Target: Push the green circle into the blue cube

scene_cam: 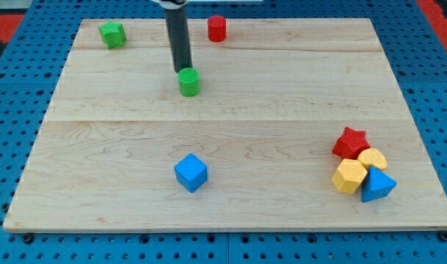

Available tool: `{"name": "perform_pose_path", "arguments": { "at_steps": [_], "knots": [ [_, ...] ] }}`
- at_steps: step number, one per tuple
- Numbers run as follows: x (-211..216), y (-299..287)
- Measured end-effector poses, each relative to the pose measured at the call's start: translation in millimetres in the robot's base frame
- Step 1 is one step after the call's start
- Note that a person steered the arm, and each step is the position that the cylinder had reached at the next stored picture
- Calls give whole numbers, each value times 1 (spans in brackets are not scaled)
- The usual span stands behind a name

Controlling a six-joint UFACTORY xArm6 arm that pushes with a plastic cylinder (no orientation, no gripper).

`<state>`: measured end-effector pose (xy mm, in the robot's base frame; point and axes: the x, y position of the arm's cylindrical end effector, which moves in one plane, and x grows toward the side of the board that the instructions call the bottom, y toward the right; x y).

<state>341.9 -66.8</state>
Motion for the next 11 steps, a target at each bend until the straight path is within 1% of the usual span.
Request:
{"name": "perform_pose_path", "arguments": {
  "at_steps": [1,2,3,4,5,6,7,8,9,10,11],
  "knots": [
    [56,-7],
    [71,-12],
    [62,-2],
    [69,78],
    [105,90],
    [133,45],
    [92,79],
    [79,31],
    [96,1],
    [117,-6],
    [89,-45]
  ]
}}
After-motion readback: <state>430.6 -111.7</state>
